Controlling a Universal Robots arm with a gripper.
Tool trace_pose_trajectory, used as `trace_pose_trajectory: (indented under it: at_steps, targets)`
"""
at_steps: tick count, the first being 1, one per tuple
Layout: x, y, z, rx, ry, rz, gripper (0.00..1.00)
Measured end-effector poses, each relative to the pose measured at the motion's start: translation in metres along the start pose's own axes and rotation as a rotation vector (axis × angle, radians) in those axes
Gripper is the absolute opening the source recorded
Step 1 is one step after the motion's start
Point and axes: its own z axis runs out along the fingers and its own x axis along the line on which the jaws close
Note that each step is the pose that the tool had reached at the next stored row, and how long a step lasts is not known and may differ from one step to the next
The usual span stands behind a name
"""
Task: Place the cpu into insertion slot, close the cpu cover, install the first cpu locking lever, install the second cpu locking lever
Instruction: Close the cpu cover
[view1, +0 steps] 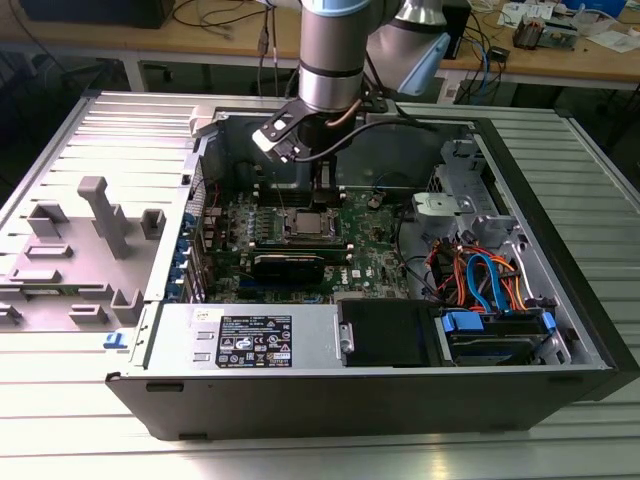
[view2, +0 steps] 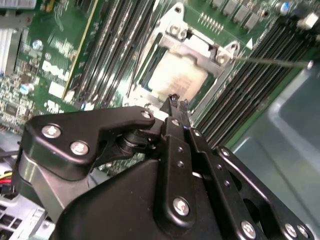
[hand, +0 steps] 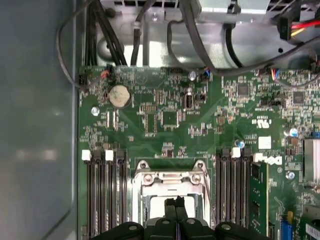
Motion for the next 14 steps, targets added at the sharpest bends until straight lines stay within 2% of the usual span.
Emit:
trace_pose_trajectory:
  at_steps: [2,4,7,11,14]
  targets:
    - [0.0,-0.0023,0.0021,-0.0009,0.0005,-0.013,0.11]
    - [-0.0004,-0.0066,0.0043,-0.0025,0.0042,-0.034,0.11]
    - [-0.0003,-0.0156,0.0054,-0.0026,0.008,-0.036,0.11]
    - [0.0001,-0.0315,0.0079,-0.0027,0.0084,-0.037,0.11]
    - [0.0002,-0.0356,0.0141,-0.0028,0.0083,-0.039,0.11]
